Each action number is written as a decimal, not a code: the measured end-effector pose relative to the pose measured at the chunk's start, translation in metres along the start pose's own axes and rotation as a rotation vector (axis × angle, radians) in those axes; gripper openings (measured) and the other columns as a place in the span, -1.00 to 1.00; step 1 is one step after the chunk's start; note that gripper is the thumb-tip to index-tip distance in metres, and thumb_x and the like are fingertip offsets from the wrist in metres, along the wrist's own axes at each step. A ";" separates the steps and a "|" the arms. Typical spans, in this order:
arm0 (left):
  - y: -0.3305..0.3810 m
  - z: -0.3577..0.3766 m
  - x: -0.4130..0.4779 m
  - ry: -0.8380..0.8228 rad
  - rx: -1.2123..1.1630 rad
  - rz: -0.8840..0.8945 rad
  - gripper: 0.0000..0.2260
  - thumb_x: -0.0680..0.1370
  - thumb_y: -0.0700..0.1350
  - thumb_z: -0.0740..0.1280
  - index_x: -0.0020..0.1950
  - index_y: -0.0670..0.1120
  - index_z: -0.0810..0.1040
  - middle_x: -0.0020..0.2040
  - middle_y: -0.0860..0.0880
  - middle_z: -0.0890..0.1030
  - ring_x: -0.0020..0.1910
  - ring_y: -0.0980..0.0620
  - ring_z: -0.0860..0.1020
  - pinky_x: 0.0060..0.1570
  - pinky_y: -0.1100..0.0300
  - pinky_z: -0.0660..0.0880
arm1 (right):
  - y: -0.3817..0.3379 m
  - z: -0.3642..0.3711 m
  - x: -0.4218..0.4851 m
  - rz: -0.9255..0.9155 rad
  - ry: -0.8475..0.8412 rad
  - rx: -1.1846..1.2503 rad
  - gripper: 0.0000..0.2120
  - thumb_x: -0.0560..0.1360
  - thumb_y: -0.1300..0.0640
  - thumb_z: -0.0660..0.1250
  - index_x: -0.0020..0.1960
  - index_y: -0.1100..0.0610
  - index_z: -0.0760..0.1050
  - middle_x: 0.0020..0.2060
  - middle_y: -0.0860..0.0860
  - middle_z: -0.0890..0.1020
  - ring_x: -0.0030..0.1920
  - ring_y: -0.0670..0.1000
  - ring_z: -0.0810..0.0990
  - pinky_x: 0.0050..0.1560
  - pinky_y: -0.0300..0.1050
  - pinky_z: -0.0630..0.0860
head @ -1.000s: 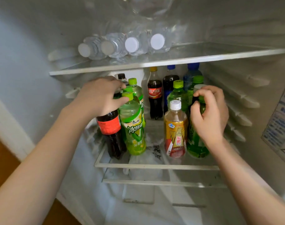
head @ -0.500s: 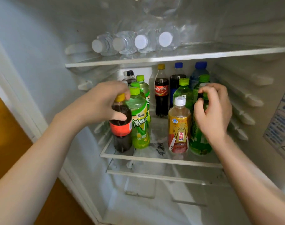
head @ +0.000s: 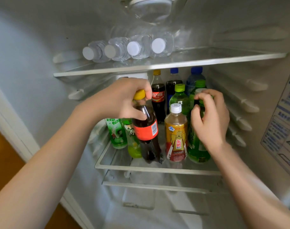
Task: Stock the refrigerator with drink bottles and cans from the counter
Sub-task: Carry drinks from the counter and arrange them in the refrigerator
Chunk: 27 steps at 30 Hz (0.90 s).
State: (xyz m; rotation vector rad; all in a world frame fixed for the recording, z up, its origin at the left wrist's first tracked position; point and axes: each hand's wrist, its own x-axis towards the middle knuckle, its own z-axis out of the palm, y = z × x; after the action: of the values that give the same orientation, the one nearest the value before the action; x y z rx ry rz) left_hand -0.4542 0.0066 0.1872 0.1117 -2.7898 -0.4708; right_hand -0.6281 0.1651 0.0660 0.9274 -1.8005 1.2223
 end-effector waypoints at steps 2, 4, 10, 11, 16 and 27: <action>-0.002 0.005 0.019 -0.032 -0.024 -0.038 -0.63 0.27 -0.23 0.56 -0.09 0.04 0.49 -0.16 -0.01 0.59 -0.23 -0.01 0.59 -0.10 -0.05 0.59 | 0.000 0.001 0.001 0.001 -0.002 0.006 -0.79 0.44 0.26 0.28 0.07 0.19 0.53 0.11 0.12 0.51 0.10 0.12 0.52 0.00 -0.02 0.45; -0.006 0.011 0.039 -0.080 0.032 -0.034 -0.64 0.28 -0.20 0.57 -0.07 0.02 0.48 -0.17 0.01 0.56 -0.29 0.13 0.53 -0.21 0.16 0.54 | 0.000 0.001 0.001 0.003 -0.001 0.012 -0.79 0.44 0.26 0.28 0.07 0.19 0.53 0.12 0.12 0.51 0.10 0.11 0.52 0.00 -0.04 0.45; -0.024 0.012 0.090 -0.166 0.178 -0.092 -0.61 0.32 -0.10 0.57 0.03 0.04 0.48 -0.08 -0.08 0.55 -0.15 -0.07 0.54 -0.18 0.05 0.50 | 0.001 0.001 0.001 -0.008 0.003 0.011 -0.79 0.44 0.25 0.28 0.07 0.18 0.53 0.12 0.11 0.52 0.10 0.10 0.52 -0.01 0.00 0.49; -0.025 0.012 0.096 -0.172 0.195 -0.097 -0.61 0.32 -0.09 0.57 0.03 0.06 0.47 -0.12 -0.05 0.54 -0.19 -0.04 0.52 -0.27 0.08 0.47 | 0.001 0.002 0.001 -0.008 0.002 0.010 -0.79 0.45 0.25 0.28 0.07 0.18 0.53 0.12 0.11 0.52 0.09 0.10 0.52 -0.02 0.02 0.50; -0.040 0.017 0.117 -0.151 0.240 -0.086 -0.63 0.35 -0.07 0.54 0.05 0.02 0.46 -0.26 0.06 0.43 -0.32 0.08 0.42 -0.41 0.19 0.28 | 0.001 0.002 -0.001 0.003 -0.006 0.011 -0.79 0.44 0.24 0.28 0.07 0.18 0.53 0.13 0.11 0.52 0.10 0.11 0.53 -0.02 0.12 0.51; -0.068 0.019 0.140 -0.104 0.341 -0.123 -0.64 0.39 0.10 0.49 0.02 0.00 0.41 -0.14 0.01 0.49 -0.13 -0.06 0.49 -0.26 0.17 0.33 | 0.003 0.003 0.000 0.012 -0.012 0.019 -0.78 0.44 0.25 0.29 0.07 0.17 0.54 0.12 0.11 0.52 0.10 0.10 0.53 -0.04 0.12 0.52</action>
State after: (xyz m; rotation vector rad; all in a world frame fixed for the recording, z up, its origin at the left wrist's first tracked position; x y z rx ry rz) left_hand -0.5912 -0.0696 0.1876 0.3438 -2.9521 -0.0238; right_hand -0.6309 0.1629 0.0635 0.9384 -1.8093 1.2460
